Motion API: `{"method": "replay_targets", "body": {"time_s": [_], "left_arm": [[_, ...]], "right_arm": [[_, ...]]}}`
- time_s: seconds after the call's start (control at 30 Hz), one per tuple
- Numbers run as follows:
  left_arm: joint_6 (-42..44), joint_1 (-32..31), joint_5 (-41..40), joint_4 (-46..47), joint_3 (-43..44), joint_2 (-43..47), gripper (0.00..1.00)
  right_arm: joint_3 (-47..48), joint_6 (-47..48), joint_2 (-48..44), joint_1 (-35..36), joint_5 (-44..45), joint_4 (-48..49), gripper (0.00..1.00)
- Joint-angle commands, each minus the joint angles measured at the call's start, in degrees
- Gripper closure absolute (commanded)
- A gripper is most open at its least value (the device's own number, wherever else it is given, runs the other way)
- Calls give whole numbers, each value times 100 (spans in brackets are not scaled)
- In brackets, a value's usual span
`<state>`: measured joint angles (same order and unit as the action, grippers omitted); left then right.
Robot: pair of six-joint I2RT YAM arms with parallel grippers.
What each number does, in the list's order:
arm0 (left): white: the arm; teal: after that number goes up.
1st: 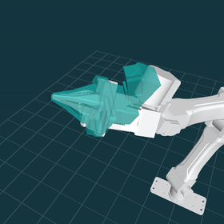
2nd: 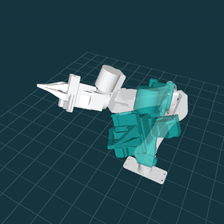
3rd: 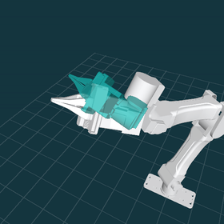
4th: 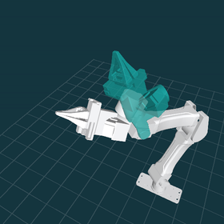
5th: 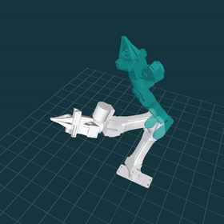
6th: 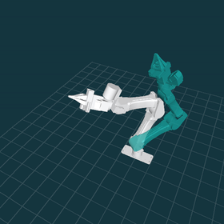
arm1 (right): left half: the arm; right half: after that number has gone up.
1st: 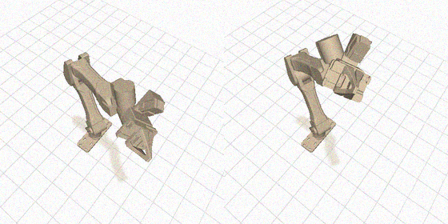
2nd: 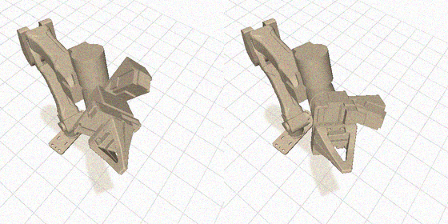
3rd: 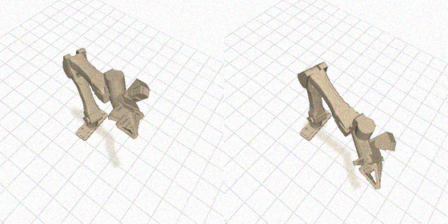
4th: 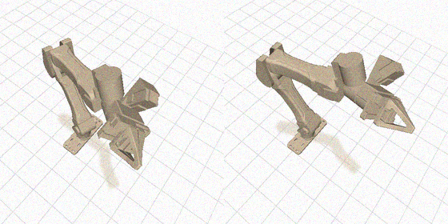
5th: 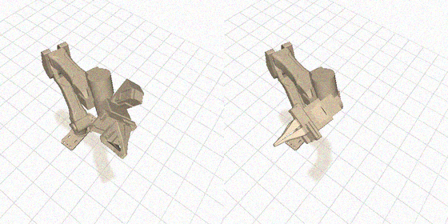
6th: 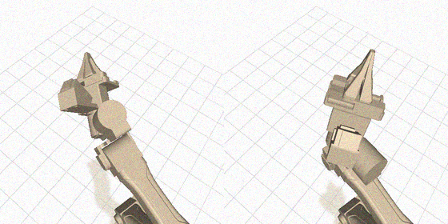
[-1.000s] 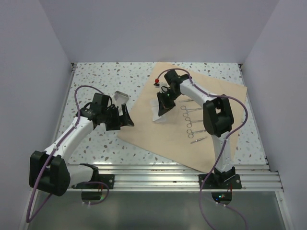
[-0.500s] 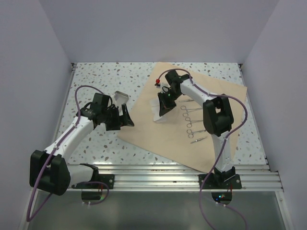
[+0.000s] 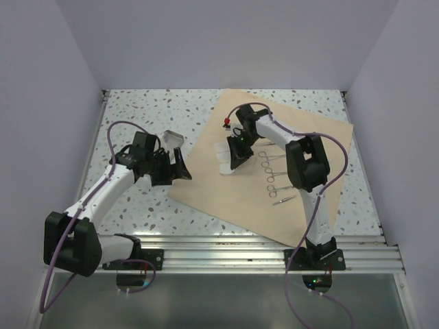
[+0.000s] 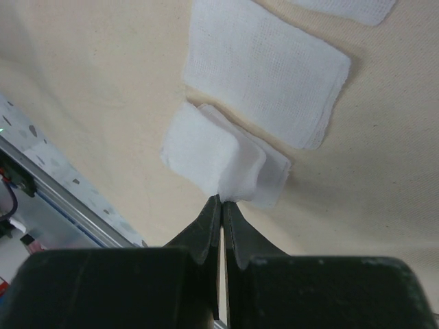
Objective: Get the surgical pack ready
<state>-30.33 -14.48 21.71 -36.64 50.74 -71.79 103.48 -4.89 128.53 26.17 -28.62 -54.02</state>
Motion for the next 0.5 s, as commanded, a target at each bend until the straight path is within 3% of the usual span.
{"method": "replay_targets", "body": {"time_s": [0.0, 0.1, 0.47], "left_arm": [[167, 59, 96, 34, 252, -46, 9], [167, 59, 96, 43, 261, -63, 9], [141, 59, 149, 70, 243, -90, 9]], "right_arm": [[278, 75, 67, -25, 278, -162, 100], [287, 75, 84, -25, 340, -179, 97], [199, 49, -188, -16, 603, -267, 61]]}}
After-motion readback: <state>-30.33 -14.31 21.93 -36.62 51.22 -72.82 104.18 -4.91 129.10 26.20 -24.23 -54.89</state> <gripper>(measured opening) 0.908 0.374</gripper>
